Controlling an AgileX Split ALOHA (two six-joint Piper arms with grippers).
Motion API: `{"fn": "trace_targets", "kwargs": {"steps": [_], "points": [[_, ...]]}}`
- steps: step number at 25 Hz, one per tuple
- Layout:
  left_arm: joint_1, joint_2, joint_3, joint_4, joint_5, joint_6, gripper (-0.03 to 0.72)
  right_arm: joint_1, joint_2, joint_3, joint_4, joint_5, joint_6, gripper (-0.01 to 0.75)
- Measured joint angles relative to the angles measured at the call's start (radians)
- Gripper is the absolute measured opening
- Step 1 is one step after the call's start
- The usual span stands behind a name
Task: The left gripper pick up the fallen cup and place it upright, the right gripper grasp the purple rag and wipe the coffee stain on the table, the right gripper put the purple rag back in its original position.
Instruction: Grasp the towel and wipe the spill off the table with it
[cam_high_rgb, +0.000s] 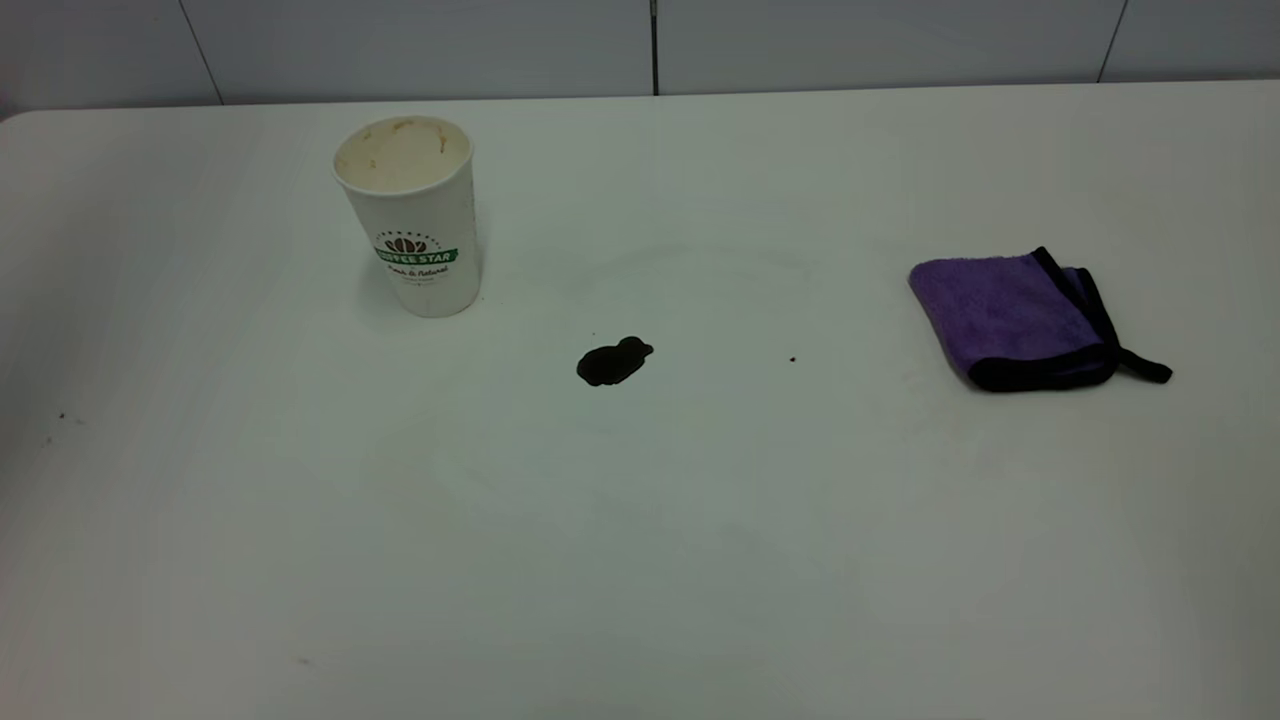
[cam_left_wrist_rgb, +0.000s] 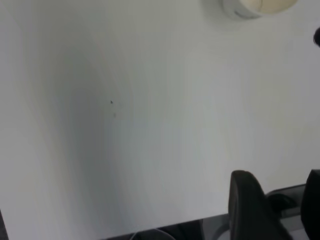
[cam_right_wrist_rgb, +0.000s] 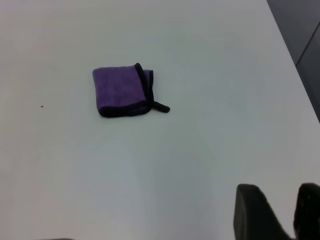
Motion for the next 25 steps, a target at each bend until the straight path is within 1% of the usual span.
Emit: {"fn": "trace_targets", "kwargs": {"steps": [3,7,14,17,25], "points": [[0.000,-0.106,0.106,-0.032,0.000,-0.046,0.270,0.000,0.000,0.000,0.000,0.000,0.000,0.239],[0.000,-0.232,0.213,-0.038,0.000,-0.039,0.255,0.000,0.000,0.000,0.000,0.000,0.000,0.239],[0.000,-0.546,0.548,-0.013,0.000,-0.034,0.255,0.000,0.000,0.000,0.000,0.000,0.000,0.239],[0.000,-0.713,0.655,-0.005,0.000,-0.042,0.255,0.000,0.000,0.000,0.000,0.000,0.000,0.239],[0.000,-1.047,0.843,0.001,-0.007,-0.063,0.254,0.000,0.000,0.000,0.000,0.000,0.000,0.239]]}}
